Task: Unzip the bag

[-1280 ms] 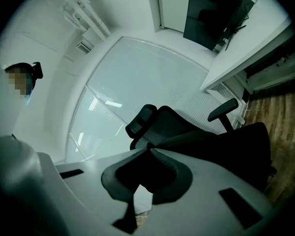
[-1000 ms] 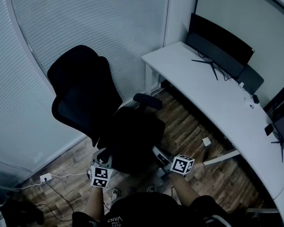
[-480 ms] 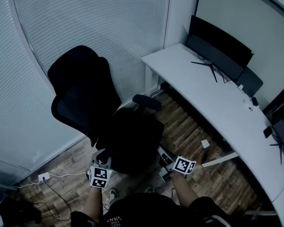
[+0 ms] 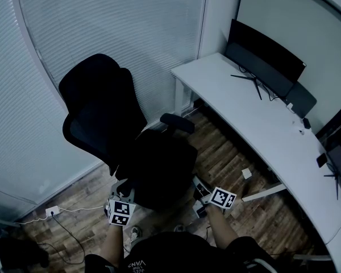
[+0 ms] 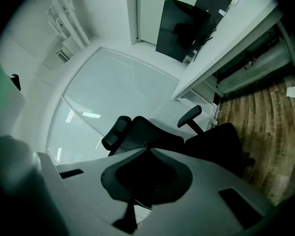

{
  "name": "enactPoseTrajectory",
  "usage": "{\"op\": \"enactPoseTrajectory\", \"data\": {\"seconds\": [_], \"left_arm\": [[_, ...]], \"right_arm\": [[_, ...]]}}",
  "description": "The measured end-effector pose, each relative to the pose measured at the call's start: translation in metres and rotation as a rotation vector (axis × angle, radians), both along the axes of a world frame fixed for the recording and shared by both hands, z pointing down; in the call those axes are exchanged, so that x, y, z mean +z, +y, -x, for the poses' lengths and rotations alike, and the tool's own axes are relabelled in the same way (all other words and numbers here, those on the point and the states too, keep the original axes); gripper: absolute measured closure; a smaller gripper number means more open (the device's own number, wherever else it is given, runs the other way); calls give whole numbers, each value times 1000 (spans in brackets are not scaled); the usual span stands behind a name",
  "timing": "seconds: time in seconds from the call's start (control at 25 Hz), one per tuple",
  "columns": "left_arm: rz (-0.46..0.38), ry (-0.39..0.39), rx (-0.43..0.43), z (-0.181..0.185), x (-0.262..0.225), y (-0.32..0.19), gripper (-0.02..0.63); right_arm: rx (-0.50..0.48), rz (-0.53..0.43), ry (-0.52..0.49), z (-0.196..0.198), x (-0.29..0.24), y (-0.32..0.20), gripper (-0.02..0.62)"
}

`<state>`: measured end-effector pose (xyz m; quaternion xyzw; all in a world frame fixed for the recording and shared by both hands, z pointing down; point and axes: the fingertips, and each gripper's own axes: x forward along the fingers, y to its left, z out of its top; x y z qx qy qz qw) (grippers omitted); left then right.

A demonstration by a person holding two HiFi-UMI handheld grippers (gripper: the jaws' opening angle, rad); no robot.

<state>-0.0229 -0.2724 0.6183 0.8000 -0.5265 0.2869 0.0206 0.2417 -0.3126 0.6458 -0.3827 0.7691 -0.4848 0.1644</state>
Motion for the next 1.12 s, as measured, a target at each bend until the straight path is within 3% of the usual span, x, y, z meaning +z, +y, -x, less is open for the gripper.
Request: {"op": "enactPoseTrajectory", "data": {"seconds": [0.36, 0.72, 1.12], "left_arm": [[6, -13, 25, -1, 0, 4, 509], [31, -12, 97, 8, 0, 8, 509], [60, 22, 224, 17, 7, 17, 482]], "right_arm": [[13, -3, 21, 3, -2, 3, 549], [-3, -68, 148, 21, -17, 16, 548], [54, -111, 340, 54, -33, 36, 545]]}}
